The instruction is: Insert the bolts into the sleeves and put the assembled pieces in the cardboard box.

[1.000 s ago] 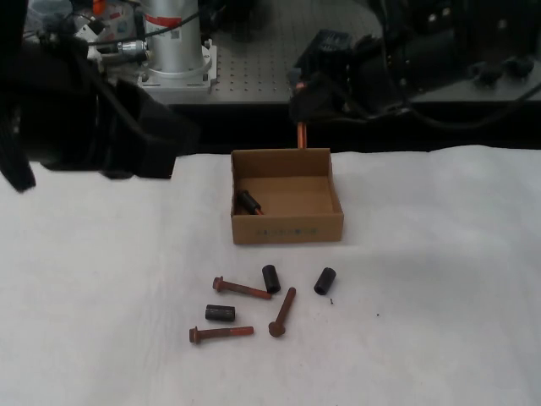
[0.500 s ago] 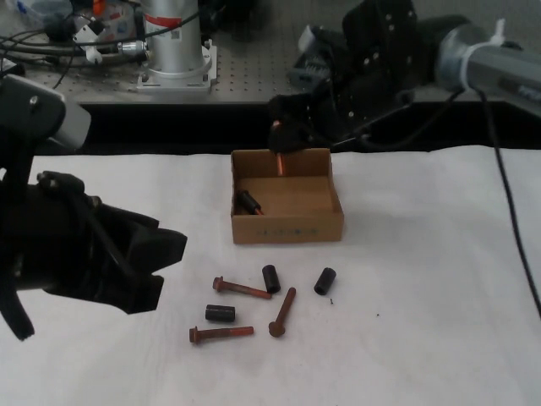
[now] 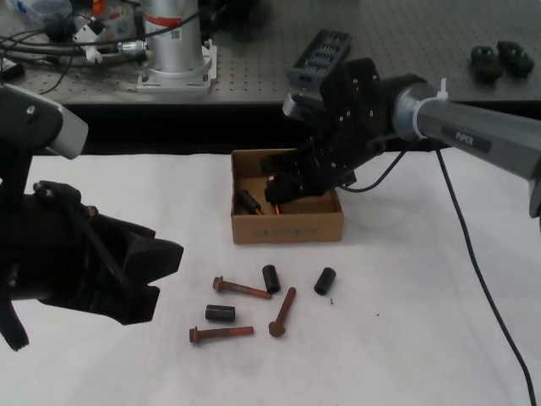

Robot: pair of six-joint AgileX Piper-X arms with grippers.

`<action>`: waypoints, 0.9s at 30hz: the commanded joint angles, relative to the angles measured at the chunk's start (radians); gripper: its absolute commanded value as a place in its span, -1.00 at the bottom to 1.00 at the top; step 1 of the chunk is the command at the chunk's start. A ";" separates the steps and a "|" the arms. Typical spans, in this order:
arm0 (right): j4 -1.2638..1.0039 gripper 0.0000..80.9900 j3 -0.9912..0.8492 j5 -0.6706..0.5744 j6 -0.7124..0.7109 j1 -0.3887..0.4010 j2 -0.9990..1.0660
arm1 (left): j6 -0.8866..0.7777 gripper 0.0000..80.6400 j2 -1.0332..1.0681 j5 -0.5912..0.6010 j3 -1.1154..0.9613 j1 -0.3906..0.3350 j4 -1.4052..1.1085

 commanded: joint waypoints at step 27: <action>0.067 -0.43 -0.017 0.051 -0.009 0.021 -0.077 | 0.201 -0.35 -0.009 -0.037 -0.003 0.002 0.017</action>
